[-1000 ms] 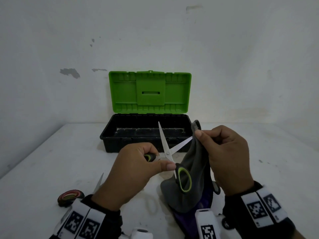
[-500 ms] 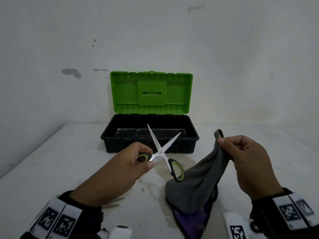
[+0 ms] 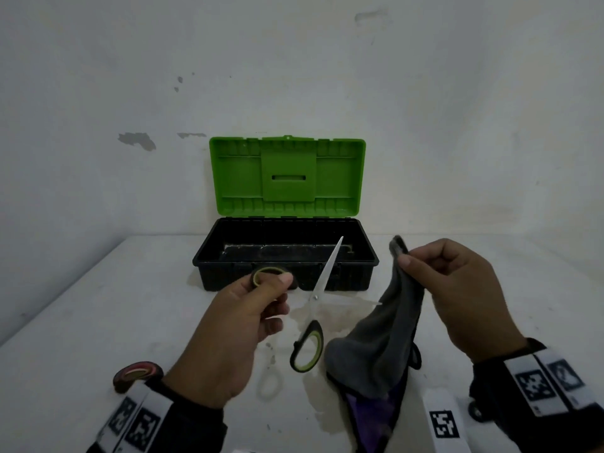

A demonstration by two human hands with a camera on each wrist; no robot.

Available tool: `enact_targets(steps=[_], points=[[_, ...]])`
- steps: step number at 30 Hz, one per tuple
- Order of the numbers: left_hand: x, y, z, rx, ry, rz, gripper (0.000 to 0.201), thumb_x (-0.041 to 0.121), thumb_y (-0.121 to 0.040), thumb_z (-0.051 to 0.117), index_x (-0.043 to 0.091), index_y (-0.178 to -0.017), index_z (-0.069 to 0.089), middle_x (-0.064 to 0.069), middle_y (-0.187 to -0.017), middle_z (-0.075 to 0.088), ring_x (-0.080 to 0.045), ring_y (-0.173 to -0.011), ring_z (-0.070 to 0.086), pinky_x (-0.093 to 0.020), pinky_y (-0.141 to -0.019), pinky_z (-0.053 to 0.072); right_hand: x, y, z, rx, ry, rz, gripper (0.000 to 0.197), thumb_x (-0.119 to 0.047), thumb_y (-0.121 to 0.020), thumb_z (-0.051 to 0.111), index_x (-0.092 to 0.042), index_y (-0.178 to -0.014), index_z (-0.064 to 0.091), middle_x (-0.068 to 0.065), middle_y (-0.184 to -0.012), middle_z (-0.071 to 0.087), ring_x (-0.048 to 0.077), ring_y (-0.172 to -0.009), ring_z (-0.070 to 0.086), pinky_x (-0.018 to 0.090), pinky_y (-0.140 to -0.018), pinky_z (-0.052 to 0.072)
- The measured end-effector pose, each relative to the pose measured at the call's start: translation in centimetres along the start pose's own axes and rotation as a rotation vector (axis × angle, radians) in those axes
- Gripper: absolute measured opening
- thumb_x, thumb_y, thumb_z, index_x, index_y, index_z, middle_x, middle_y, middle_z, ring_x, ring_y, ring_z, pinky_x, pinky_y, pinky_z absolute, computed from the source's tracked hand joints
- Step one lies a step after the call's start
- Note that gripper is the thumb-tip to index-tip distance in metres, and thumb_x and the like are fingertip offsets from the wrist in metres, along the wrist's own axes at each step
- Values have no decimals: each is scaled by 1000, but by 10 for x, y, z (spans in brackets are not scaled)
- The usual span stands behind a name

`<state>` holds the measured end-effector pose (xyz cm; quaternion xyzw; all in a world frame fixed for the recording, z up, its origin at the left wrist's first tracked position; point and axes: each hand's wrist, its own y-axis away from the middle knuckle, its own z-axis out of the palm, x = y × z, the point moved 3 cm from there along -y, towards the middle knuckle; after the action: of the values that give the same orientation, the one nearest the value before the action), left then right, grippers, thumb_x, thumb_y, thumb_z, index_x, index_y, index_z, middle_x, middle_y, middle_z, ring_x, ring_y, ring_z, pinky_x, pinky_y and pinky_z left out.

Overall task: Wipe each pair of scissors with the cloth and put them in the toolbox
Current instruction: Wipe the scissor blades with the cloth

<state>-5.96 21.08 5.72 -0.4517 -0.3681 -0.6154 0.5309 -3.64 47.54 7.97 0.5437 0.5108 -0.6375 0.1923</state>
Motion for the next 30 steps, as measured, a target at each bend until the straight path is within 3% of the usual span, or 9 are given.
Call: enact_targets(steps=[5, 10, 12, 15, 17, 21, 25, 30], points=[[-11, 0, 17, 57, 186, -67, 13, 27, -90, 64, 16, -89, 71, -10, -91, 68, -29, -81, 71, -40, -70, 56, -17, 20, 25, -184, 32, -142, 11, -10, -77, 81, -14, -77, 71, 2, -71, 74, 15, -64, 69, 22, -62, 56], [-9, 2, 27, 159, 174, -6, 21, 35, -95, 57, 16, -98, 66, -8, -92, 60, -23, -69, 69, -40, -62, 59, -28, 33, 43, -316, 187, -345, 15, -12, -77, 82, -22, -79, 71, -12, -75, 71, 6, -71, 65, 10, -66, 48], [-6, 2, 28, 185, 153, 12, 23, 38, -95, 55, 18, -95, 66, -3, -87, 56, -20, -71, 62, -38, -61, 58, -29, 34, 44, -290, 241, -404, 13, -13, -78, 81, -22, -82, 72, -13, -76, 70, 2, -76, 65, 7, -69, 47], [-3, 1, 27, 197, 119, 42, 23, 36, -96, 54, 16, -92, 65, 8, -65, 55, -12, -62, 51, -34, -57, 57, -30, 28, 38, -157, 245, -410, 14, -13, -78, 81, -21, -81, 71, -11, -73, 69, 1, -73, 62, 4, -67, 44], [-3, 0, 28, 195, 87, 61, 22, 35, -97, 53, 16, -90, 63, 10, -57, 51, -11, -58, 47, -33, -56, 56, -33, 26, 37, -155, 222, -405, 15, -12, -77, 81, -23, -80, 71, -11, -78, 70, 2, -72, 62, 4, -65, 44], [-4, -1, 33, 173, 42, 84, 22, 32, -98, 52, 15, -87, 59, 6, -58, 44, -11, -57, 43, -35, -57, 59, -38, 42, 50, -299, 198, -411, 19, -11, -75, 83, -26, -79, 72, -15, -77, 71, -6, -70, 64, 2, -64, 44], [-8, -2, 33, 157, 20, 126, 22, 31, -99, 51, 14, -89, 59, 5, -58, 43, -11, -57, 43, -33, -56, 57, -30, 48, 58, -245, 208, -372, 17, -13, -75, 84, -25, -82, 73, -22, -72, 67, -7, -70, 64, -2, -61, 43], [-10, -5, 30, 135, -5, 157, 24, 31, -100, 49, 11, -90, 60, 3, -57, 43, -11, -55, 45, -33, -54, 54, -26, 52, 68, -192, 256, -373, 14, -19, -75, 84, -24, -85, 76, -20, -79, 68, -4, -85, 64, 0, -71, 45]])
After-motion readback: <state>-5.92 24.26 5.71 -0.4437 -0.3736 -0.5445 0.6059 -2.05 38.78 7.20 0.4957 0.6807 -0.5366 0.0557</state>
